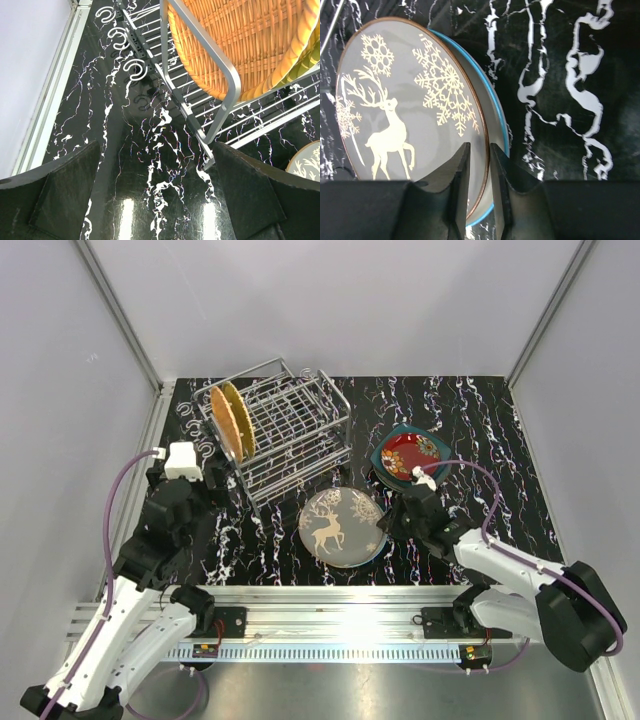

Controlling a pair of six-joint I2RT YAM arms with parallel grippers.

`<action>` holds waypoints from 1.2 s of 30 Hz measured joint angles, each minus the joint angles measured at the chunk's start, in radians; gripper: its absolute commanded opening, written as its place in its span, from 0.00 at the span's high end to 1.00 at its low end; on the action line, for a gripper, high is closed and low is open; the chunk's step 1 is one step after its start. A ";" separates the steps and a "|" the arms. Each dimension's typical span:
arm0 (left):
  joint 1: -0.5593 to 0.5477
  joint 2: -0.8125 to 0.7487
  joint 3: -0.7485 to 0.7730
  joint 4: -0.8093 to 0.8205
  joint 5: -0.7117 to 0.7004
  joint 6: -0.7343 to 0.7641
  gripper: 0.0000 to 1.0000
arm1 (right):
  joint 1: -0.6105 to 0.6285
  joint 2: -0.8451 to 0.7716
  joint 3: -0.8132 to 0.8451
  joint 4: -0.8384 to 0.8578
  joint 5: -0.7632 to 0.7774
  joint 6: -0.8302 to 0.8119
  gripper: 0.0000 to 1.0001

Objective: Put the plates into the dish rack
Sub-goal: Grab a plate with the right arm

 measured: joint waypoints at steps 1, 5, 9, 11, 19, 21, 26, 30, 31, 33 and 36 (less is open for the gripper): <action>0.000 0.000 0.000 0.000 0.001 0.000 0.01 | 0.000 0.010 -0.002 0.017 -0.005 0.006 0.69; 0.001 -0.002 0.000 0.000 0.003 -0.003 0.01 | 0.000 0.042 -0.012 0.078 -0.024 0.029 0.65; 0.002 -0.002 0.000 0.000 0.006 -0.004 0.01 | -0.003 0.049 -0.035 0.127 -0.045 0.055 0.62; 0.003 -0.002 0.000 0.000 0.006 -0.004 0.01 | -0.007 0.054 -0.045 0.148 -0.058 0.069 0.60; 0.003 -0.002 -0.002 0.000 0.016 -0.005 0.01 | -0.031 0.064 -0.106 0.267 -0.101 0.142 0.58; 0.003 -0.002 -0.002 0.000 0.018 -0.005 0.01 | -0.041 0.066 -0.128 0.309 -0.114 0.163 0.58; 0.005 -0.002 -0.002 0.001 0.022 -0.006 0.01 | -0.058 0.085 -0.171 0.412 -0.140 0.201 0.64; 0.005 -0.002 -0.006 0.001 0.024 -0.006 0.01 | -0.068 0.103 -0.198 0.470 -0.147 0.217 0.78; 0.005 -0.002 -0.008 0.001 0.024 -0.006 0.01 | -0.069 0.105 -0.205 0.481 -0.146 0.220 0.84; 0.005 -0.002 -0.009 0.000 0.024 -0.006 0.01 | -0.072 0.103 -0.213 0.491 -0.148 0.221 0.89; 0.005 -0.002 -0.009 0.001 0.024 -0.006 0.01 | -0.072 0.085 -0.223 0.490 -0.151 0.220 0.97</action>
